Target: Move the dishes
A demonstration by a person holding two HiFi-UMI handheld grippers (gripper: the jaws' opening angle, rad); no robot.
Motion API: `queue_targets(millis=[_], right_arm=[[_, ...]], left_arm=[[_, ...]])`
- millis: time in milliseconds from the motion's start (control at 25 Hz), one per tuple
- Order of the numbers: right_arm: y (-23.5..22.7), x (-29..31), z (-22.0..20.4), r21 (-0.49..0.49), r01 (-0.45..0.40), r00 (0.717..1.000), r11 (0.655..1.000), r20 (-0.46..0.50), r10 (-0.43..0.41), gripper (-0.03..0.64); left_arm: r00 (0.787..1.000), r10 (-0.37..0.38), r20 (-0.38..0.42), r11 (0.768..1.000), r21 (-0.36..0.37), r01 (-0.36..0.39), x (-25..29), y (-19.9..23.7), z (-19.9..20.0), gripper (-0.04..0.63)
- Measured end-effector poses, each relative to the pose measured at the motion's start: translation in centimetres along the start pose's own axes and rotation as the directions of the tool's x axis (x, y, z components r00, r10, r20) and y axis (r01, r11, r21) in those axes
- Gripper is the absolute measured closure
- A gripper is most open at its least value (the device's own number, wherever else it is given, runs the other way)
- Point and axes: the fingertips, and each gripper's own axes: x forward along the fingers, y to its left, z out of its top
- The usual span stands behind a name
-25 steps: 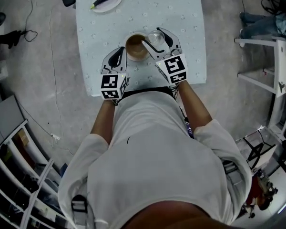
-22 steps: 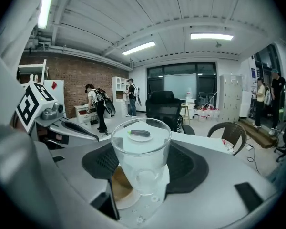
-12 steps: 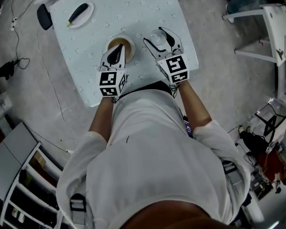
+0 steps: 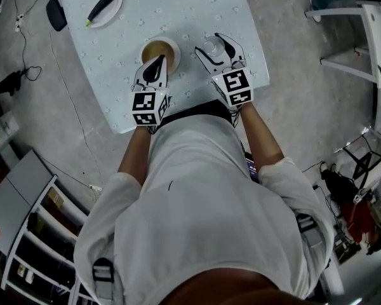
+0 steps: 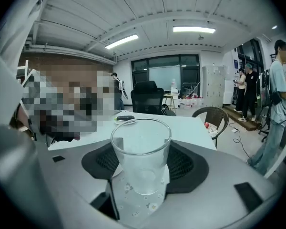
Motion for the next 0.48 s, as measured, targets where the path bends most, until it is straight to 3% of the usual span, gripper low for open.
queue_targets(millis=[480], right_arm=[[2.9,4.3,-3.7,-0.037,-0.123,0.99,0.992,-0.069,0.12,0.339]], left_arm=[[0.992,0.102,-0.068,0.993,-0.06,-0.106,-2.1,2.7,-3.5,0.577]])
